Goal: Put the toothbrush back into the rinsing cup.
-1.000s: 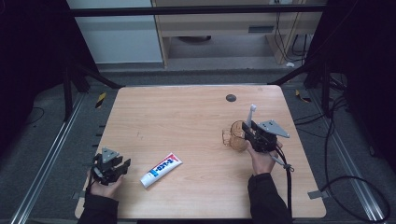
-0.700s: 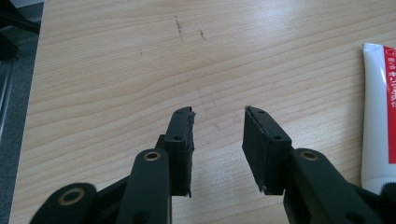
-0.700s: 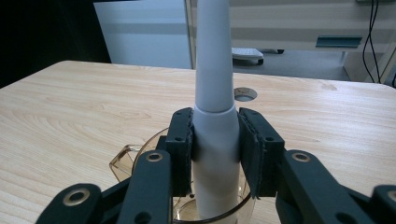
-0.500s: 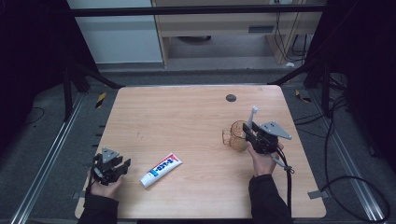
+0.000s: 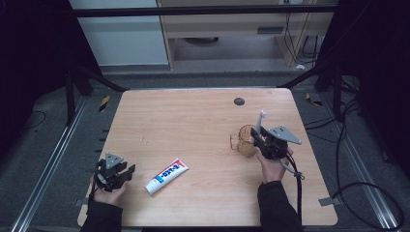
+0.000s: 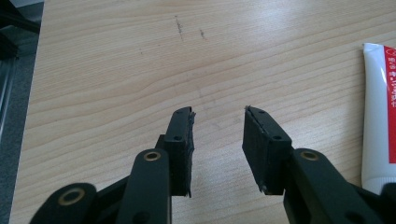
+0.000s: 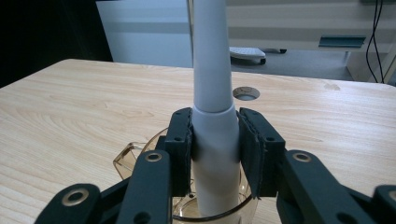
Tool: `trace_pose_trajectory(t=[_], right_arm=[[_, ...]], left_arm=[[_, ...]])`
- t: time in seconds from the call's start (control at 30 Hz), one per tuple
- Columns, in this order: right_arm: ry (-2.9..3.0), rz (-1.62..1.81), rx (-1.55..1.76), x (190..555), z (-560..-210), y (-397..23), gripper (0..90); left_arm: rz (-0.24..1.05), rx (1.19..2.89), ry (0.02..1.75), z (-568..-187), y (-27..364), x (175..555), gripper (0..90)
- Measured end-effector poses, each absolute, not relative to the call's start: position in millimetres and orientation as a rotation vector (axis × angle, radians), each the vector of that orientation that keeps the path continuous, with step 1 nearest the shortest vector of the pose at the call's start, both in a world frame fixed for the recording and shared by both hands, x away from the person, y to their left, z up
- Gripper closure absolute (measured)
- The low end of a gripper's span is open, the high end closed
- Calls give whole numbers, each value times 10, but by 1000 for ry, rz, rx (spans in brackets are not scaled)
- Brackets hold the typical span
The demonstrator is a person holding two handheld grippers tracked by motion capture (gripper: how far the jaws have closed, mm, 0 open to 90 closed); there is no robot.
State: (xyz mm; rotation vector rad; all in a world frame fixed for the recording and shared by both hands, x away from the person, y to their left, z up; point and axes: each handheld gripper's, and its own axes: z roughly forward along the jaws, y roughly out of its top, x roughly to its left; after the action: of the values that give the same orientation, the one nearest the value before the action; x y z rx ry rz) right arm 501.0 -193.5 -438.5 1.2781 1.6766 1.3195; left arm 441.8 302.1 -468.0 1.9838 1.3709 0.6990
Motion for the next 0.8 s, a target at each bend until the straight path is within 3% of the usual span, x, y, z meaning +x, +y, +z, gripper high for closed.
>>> trace_pose_trajectory(t=[0.43, 0.8], right_arm=[[1668, 1313, 1284, 5022, -4397, -1935, 613], [1648, 1319, 1301, 5015, -4355, -1958, 403]], left_arm=[[700, 1983, 1371, -4678, 3022, 4416, 627], [701, 1982, 1371, -4677, 3022, 4415, 627]])
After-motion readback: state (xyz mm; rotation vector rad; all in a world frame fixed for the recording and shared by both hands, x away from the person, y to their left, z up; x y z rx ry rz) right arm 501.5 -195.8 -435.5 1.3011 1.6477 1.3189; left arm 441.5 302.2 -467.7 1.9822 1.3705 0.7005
